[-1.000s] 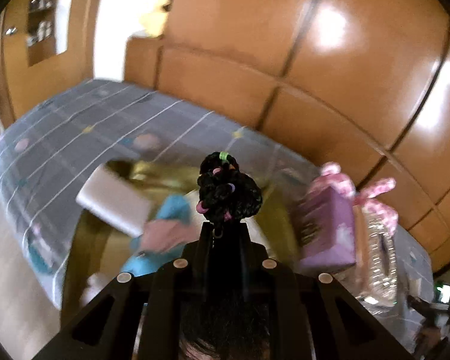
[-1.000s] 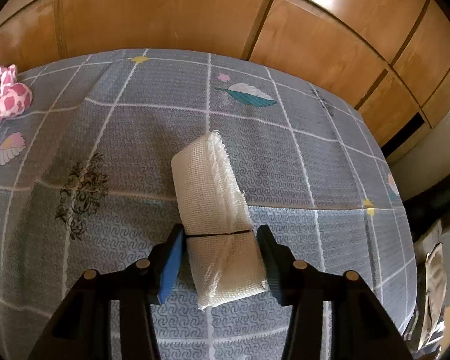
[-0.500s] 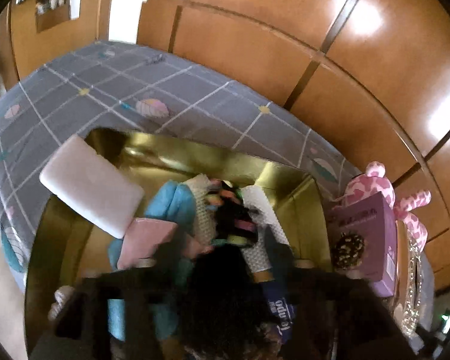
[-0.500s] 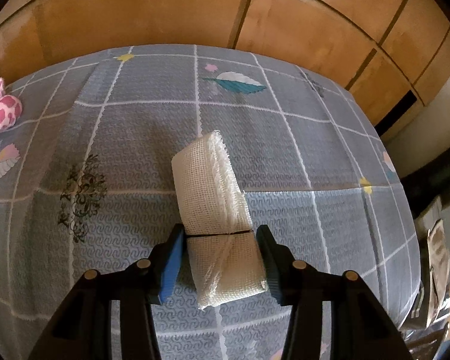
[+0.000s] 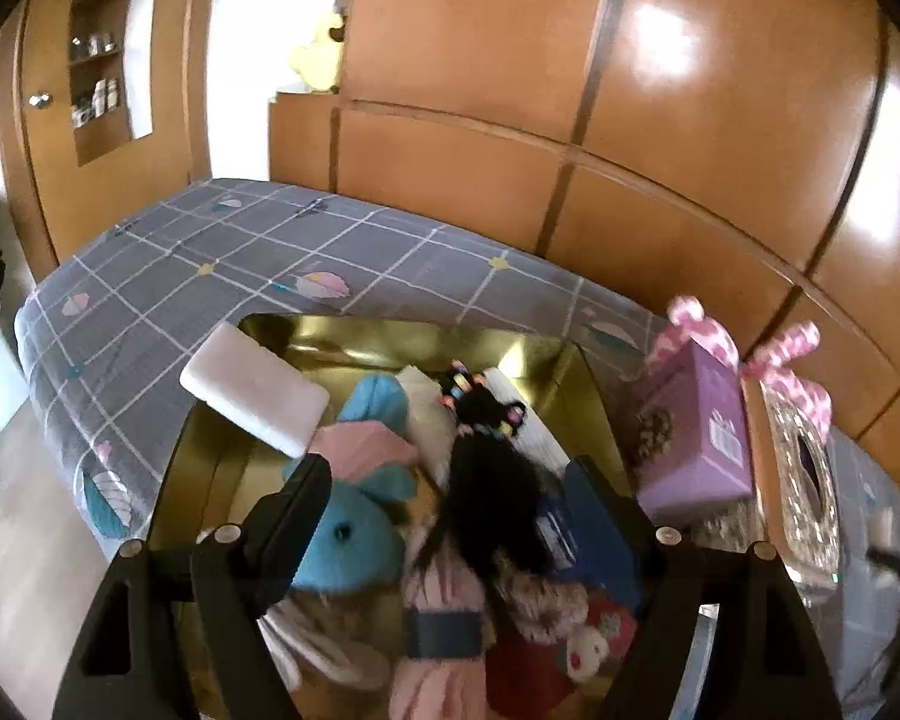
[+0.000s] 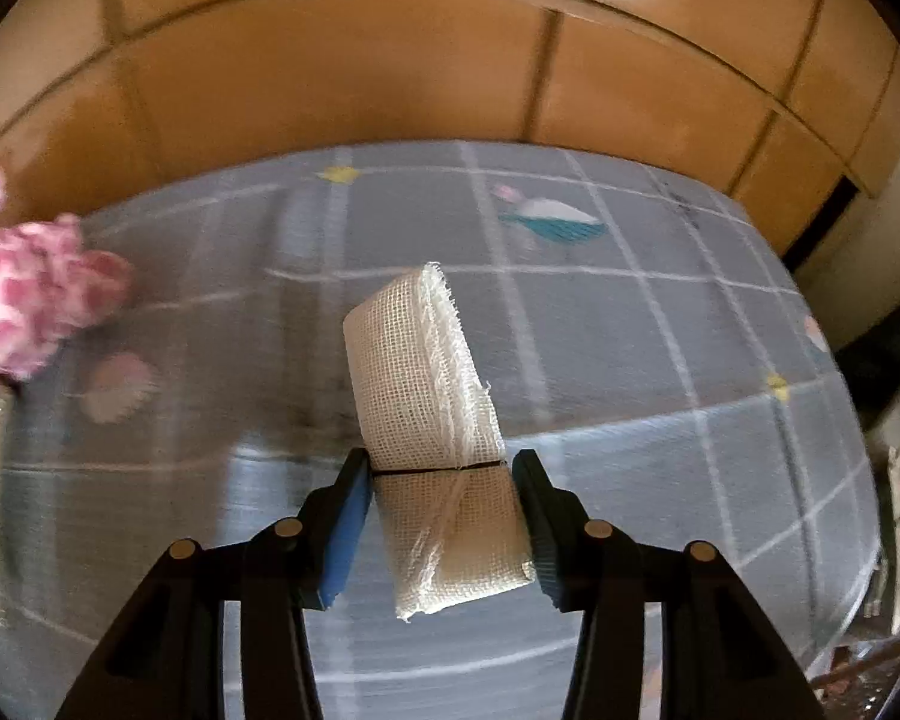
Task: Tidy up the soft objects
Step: 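Carry the doll into the gold tray and release it with the left gripper, then carry the white mesh cloth into the gold tray and release it with the right gripper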
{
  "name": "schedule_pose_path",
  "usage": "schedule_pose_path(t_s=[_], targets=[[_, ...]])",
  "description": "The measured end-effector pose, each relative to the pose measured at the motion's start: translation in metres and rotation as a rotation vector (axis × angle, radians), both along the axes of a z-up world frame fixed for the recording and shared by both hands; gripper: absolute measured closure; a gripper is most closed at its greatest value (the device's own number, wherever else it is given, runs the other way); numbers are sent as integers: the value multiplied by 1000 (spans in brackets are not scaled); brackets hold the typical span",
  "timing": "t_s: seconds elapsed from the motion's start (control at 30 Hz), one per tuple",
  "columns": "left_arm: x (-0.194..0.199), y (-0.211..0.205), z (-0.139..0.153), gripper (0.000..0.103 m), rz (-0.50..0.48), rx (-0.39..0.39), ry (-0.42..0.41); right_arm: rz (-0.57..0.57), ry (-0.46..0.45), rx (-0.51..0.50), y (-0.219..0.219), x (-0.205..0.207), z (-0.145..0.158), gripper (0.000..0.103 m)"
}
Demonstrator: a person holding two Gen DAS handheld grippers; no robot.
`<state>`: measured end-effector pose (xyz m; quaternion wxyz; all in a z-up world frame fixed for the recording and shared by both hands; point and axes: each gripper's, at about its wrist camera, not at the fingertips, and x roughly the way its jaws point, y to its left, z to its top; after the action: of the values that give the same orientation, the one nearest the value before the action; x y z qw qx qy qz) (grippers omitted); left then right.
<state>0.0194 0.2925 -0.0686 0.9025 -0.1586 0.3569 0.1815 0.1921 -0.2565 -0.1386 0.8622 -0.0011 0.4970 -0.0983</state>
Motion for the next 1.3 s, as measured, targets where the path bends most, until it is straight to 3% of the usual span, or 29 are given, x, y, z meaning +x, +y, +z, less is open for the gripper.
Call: schedule_pose_path(t_s=[0.13,0.63,1.0,1.3], targets=[[-10,-14,-1,22,-28,11,-1,73,-21,94,43,7,20,55],[-32,-44,3,17,-75,70,-9,319,-99,203,196,23,81,55],[-45,-43,0,17,-61,79,-7,484,-126,243,289,26,93,55],[-56,-32,-1,16,-32,86,-8,710,-98,270,364,-19,84,55]])
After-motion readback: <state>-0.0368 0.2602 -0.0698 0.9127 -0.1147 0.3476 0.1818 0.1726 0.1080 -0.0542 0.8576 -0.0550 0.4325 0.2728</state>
